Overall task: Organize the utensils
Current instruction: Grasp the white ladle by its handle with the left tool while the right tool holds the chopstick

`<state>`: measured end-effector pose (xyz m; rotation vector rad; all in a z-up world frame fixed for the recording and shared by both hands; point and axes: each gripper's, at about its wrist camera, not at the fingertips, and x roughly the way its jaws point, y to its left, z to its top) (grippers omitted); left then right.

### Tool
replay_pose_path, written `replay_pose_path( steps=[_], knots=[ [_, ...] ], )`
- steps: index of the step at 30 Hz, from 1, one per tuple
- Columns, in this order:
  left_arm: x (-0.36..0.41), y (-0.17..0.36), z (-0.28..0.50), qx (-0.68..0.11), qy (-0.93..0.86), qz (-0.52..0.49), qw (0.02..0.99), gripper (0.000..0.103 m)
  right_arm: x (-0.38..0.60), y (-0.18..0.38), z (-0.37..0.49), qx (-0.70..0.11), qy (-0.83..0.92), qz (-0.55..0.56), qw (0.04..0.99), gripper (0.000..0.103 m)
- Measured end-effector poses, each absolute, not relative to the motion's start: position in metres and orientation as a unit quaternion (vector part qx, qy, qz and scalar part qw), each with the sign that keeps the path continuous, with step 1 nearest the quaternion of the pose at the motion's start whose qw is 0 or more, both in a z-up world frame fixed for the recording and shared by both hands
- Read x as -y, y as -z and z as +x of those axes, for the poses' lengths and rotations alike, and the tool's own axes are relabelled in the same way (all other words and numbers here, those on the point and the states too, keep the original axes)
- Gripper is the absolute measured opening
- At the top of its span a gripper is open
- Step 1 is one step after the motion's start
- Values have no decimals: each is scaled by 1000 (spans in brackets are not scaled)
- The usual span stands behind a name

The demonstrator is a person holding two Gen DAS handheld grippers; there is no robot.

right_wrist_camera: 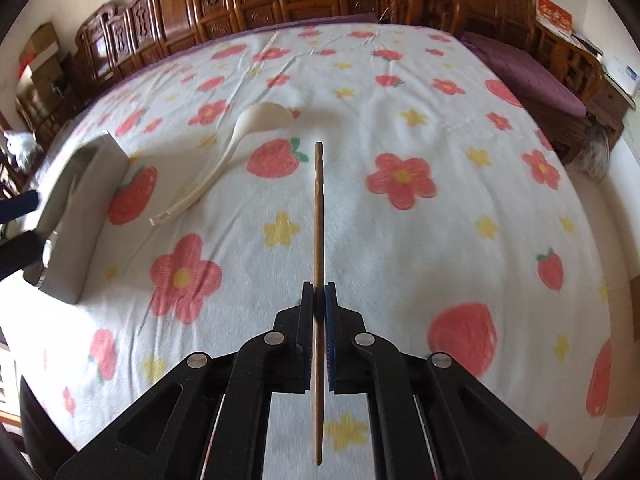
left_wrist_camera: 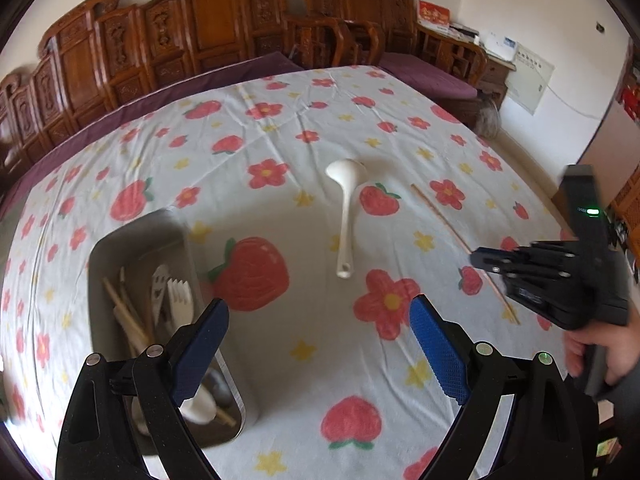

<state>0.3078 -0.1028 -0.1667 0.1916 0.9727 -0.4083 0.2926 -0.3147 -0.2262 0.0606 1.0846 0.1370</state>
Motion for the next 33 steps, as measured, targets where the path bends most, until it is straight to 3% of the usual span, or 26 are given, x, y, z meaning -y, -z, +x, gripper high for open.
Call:
replay_pose_path(
  steps=[12, 20, 30, 33],
  knots=[
    [154, 187, 353, -476, 212, 109, 846, 86, 340, 189, 266, -478, -71, 39, 874, 6],
    [183, 212, 399, -500, 198, 118, 835, 64, 359, 200, 263, -476, -63, 58, 875, 6],
    [199, 242, 434, -535, 175, 117, 818, 49, 370, 209, 263, -484, -58, 62, 871, 6],
    [202, 243, 437, -538, 175, 112, 817, 39, 372, 209, 263, -484, -58, 65, 871, 6]
  ],
)
